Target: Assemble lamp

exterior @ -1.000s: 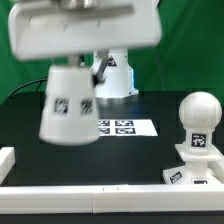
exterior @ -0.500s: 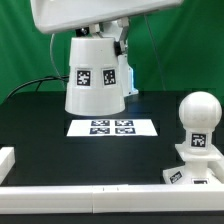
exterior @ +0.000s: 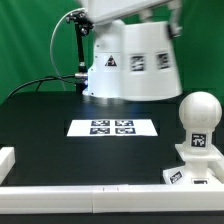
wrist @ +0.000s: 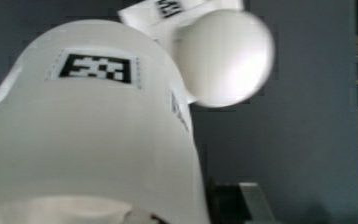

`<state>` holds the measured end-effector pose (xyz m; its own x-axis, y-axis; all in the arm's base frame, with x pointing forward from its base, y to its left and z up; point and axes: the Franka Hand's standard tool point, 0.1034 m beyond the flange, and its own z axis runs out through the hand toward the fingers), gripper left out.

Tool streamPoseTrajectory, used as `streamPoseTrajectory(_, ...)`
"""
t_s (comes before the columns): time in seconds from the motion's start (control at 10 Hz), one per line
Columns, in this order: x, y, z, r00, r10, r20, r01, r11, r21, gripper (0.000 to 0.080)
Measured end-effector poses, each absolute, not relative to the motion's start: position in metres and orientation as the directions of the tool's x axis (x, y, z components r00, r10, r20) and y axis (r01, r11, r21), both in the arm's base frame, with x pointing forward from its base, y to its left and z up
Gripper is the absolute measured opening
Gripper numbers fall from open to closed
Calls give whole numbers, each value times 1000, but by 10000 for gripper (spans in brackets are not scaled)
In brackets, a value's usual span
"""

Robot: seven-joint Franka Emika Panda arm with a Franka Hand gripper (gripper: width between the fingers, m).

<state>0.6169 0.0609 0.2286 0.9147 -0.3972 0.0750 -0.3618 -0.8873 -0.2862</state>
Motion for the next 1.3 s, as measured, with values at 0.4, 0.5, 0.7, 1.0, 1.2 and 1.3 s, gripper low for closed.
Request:
streamPoseTrajectory(0.4,621,85,226,911,-411,48,-385,-884,-264,41)
streamPoseTrajectory(0.5,620,86,224,911,-410,45,-385,-885,-263,41)
streamPoseTrajectory(0.7,621,95,215,903,-428,46,-403,-877,-261,41)
streamPoseTrajectory(1.0,625,108,183,900,-431,58,-405,-880,-249,41)
streamPoseTrajectory(1.2,626,110,163,897,-439,56,-415,-878,-236,41)
streamPoseTrajectory(1.3,627,113,154,897,-438,61,-415,-882,-224,41)
